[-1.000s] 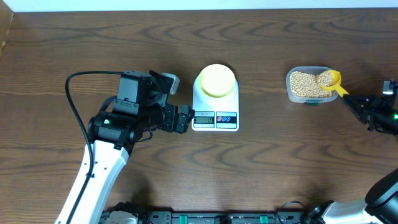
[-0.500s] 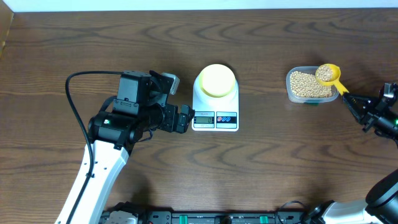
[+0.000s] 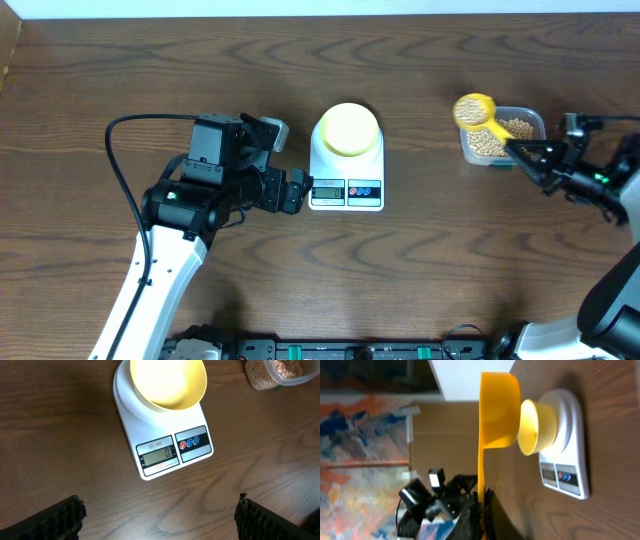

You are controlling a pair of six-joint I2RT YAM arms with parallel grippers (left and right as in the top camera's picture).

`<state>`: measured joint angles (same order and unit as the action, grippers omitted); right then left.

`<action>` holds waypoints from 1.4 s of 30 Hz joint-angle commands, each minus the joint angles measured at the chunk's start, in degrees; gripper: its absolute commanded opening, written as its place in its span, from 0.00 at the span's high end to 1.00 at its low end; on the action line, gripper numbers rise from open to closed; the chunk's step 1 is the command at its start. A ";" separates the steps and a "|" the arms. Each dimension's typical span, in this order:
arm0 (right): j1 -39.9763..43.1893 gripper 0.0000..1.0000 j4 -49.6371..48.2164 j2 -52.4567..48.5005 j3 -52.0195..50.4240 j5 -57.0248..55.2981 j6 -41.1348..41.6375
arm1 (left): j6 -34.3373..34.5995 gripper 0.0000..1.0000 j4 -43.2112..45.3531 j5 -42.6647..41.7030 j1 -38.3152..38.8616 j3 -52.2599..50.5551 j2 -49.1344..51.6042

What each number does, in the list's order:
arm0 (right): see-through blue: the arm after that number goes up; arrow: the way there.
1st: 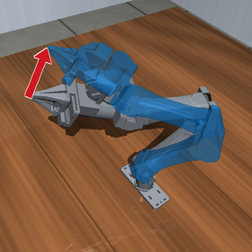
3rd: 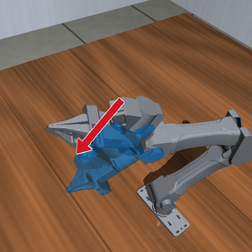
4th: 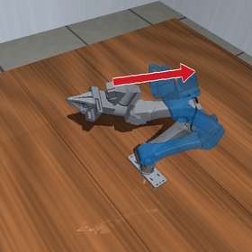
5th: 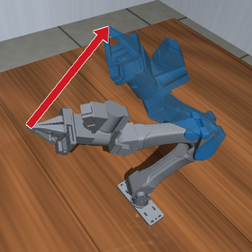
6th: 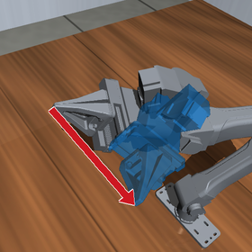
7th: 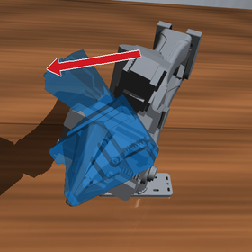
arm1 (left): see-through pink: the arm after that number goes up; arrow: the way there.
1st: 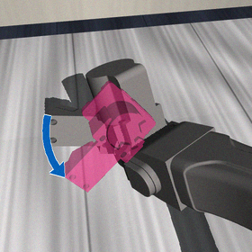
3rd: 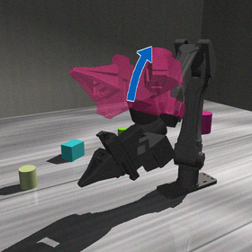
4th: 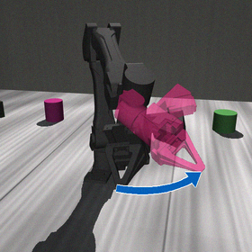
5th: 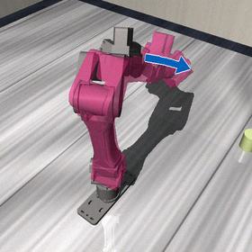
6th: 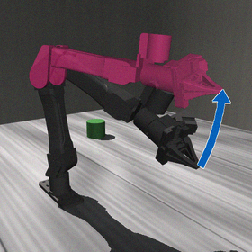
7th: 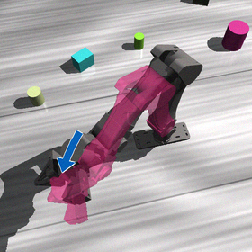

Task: Scoop item into bowl and weigh 50g on scale
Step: 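Carry the filled scoop with the right gripper over the yellow bowl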

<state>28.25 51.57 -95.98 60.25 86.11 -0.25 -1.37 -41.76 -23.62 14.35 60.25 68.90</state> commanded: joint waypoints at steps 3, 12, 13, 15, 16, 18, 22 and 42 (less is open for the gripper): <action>-6.16 0.99 -0.85 -0.26 -0.15 3.10 2.27 | -0.55 0.02 0.02 0.74 -0.20 0.07 0.00; -10.64 0.99 -13.60 -0.26 -0.15 1.49 16.59 | -0.55 0.02 0.04 0.74 -0.20 0.07 0.00; -11.32 0.99 -15.74 -0.26 -0.15 0.52 19.17 | -0.55 0.02 0.02 0.74 -0.20 0.07 0.00; -13.20 0.99 -21.49 -0.26 -0.15 -0.13 24.48 | -0.55 0.02 0.02 0.74 -0.20 0.07 0.00; -13.99 0.99 -24.13 -0.26 -0.15 -0.33 26.80 | -0.55 0.02 0.02 0.74 -0.20 0.07 0.00; -15.54 0.99 -28.20 -0.26 -0.15 -1.57 31.12 | -0.55 0.02 0.04 0.74 -0.20 0.07 0.00; -19.15 0.99 -33.40 -0.26 -0.15 -6.56 35.93 | -0.55 0.02 0.04 0.74 -0.20 0.07 0.00; -37.48 0.99 -46.47 -0.26 -0.15 -36.48 25.66 | -0.55 0.02 0.02 0.74 -0.20 0.07 0.00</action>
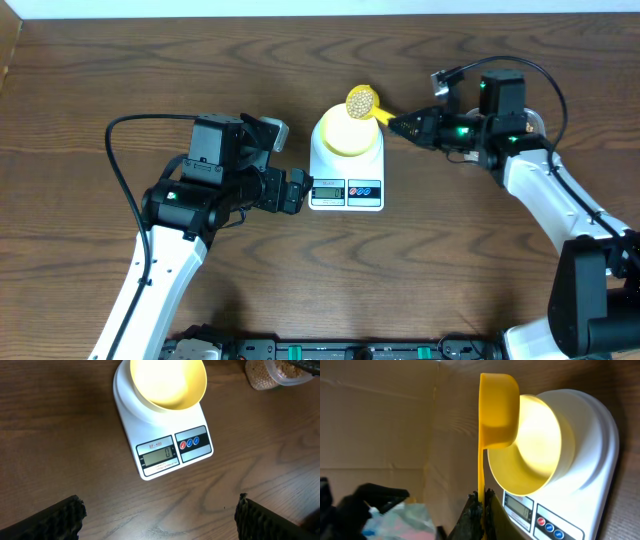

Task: Scoop item into bowl and weigh 50g on scale
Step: 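Carry the filled scoop with the right gripper over the yellow bowl, then tilt the scoop with the right gripper to pour soybeans into the bowl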

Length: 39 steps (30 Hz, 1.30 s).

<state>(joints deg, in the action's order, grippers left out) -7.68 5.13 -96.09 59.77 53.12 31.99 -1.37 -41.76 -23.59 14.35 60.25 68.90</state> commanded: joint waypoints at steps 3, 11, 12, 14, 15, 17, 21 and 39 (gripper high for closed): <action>-2.95 0.99 0.22 -0.13 0.33 -5.25 -10.56 | -0.55 0.02 0.02 0.72 -0.20 0.07 0.00; -6.34 0.99 2.27 0.26 0.33 -11.34 -16.87 | -0.55 0.02 0.02 0.72 -0.20 0.07 0.00; -6.95 0.99 3.10 0.66 0.35 -13.44 -17.53 | -0.55 0.02 0.02 0.72 -0.20 0.07 0.00; -8.04 0.99 4.61 1.99 0.35 -16.90 -19.98 | -0.55 0.02 0.02 0.72 -0.20 0.07 0.00; -8.46 0.99 5.25 2.93 0.35 -18.45 -20.90 | -0.55 0.02 0.04 0.72 -0.20 0.07 0.00; -9.05 0.99 6.49 4.76 0.35 -22.49 -21.92 | -0.55 0.02 0.02 0.72 -0.20 0.07 0.00; -9.29 0.99 7.32 6.36 0.35 -23.91 -24.00 | -0.55 0.02 0.02 0.72 -0.20 0.07 0.00; -13.25 0.99 8.04 6.36 0.35 -34.23 -38.05 | -0.55 0.02 0.02 0.72 -0.20 0.07 0.00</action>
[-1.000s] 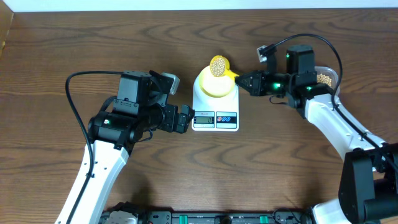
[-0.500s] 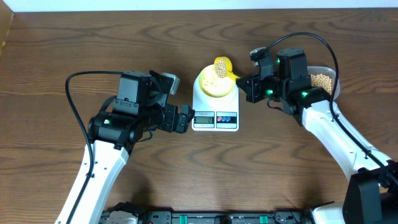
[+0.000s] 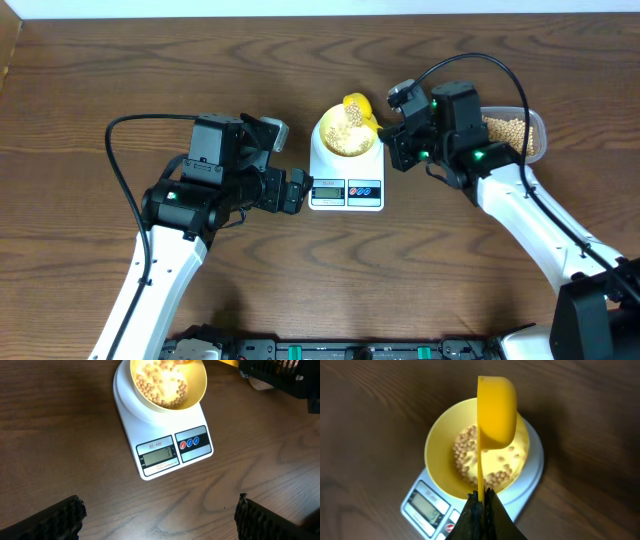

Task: Scoop item into bowl and weigh 50g on scale
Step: 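Tilt the scoop with the right gripper to pour soybeans into the bowl, then move the empty scoop back toward the soybean tub with the right gripper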

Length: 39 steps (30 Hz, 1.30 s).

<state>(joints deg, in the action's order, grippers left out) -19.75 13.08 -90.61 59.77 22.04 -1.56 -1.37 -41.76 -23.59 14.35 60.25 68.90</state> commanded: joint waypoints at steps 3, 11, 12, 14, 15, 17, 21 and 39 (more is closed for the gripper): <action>-2.12 0.99 0.09 0.87 0.35 -4.96 -6.69 | -0.55 0.02 0.02 0.72 -0.20 0.07 0.00; -5.55 0.99 -0.17 1.03 0.35 -10.45 -12.76 | -0.55 0.02 0.04 0.72 -0.20 0.07 0.00; -5.97 0.99 -0.20 1.03 0.35 -12.02 -13.33 | -0.55 0.02 0.02 0.72 -0.20 0.07 0.00; -6.91 0.99 -0.24 1.05 0.35 -15.43 -15.02 | -0.55 0.02 0.02 0.72 -0.20 0.07 0.00; -7.37 0.99 -0.37 1.14 0.35 -17.03 -15.28 | -0.55 0.02 0.04 0.72 -0.20 0.07 0.00; -7.87 0.99 -0.76 1.20 0.35 -17.42 -15.23 | -0.55 0.02 0.02 0.72 -0.20 0.07 0.00; -8.22 0.99 -1.79 2.05 0.35 -16.48 -11.23 | -0.55 0.02 0.02 0.72 -0.20 0.07 0.00; 26.14 0.99 22.05 16.46 0.33 -17.44 9.88 | -0.55 0.02 0.04 0.72 -0.20 0.07 0.00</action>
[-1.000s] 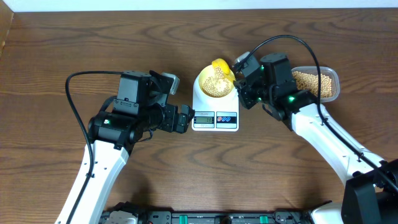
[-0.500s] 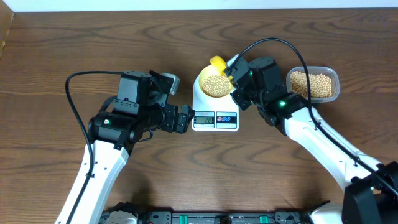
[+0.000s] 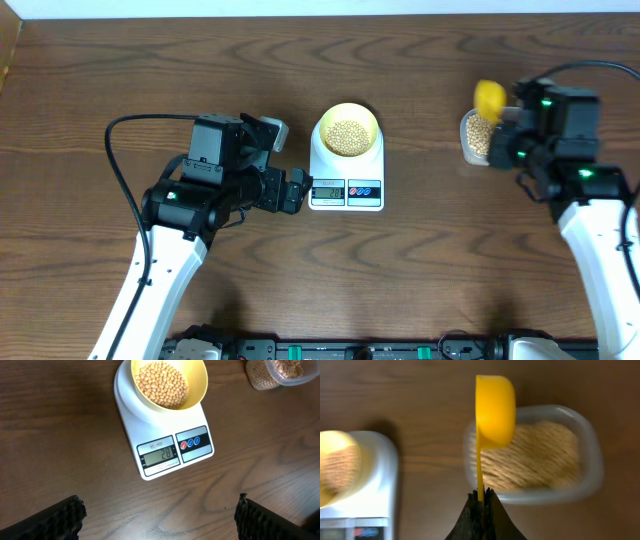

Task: Scoop item into bowl and weigh 50g on scale
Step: 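Move the empty scoop back toward the soybean tub with the right gripper, then dip the scoop into the soybean tub with the right gripper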

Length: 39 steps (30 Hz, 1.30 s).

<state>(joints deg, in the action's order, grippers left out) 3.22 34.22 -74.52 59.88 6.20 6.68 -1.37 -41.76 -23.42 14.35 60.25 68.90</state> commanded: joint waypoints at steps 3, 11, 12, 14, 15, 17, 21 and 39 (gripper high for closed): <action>5.70 0.99 1.53 0.24 0.02 -2.25 1.40 | -0.55 0.02 0.02 0.55 -0.20 0.07 0.00; 5.68 0.99 -0.11 -6.75 -0.76 -5.38 1.44 | -0.55 0.02 0.02 0.55 -0.20 0.07 0.00; 5.68 0.99 -0.20 -8.13 -0.76 -4.83 1.44 | -0.55 0.02 0.04 0.55 -0.20 0.07 0.00; 5.68 0.99 -0.13 -10.16 -0.76 -2.86 1.44 | -0.55 0.02 0.04 0.55 -0.20 0.07 0.00; 5.68 0.99 -0.13 -10.88 -0.76 -1.99 1.44 | -0.55 0.02 0.02 0.55 -0.20 0.07 0.00; 5.68 0.99 -0.13 -11.85 -0.76 -1.05 1.46 | -0.55 0.02 0.02 0.55 -0.20 0.07 0.00; 5.68 0.99 0.28 -13.44 -0.76 -0.37 1.42 | -0.55 0.02 0.02 0.55 -0.20 0.07 0.00; 12.96 0.99 1.14 -13.79 -2.01 25.24 -2.32 | -0.55 0.02 0.04 0.55 -0.20 0.07 0.00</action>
<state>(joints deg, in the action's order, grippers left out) 14.72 35.18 -87.77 59.05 23.88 6.68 -1.37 -41.76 -23.22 14.35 60.25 68.90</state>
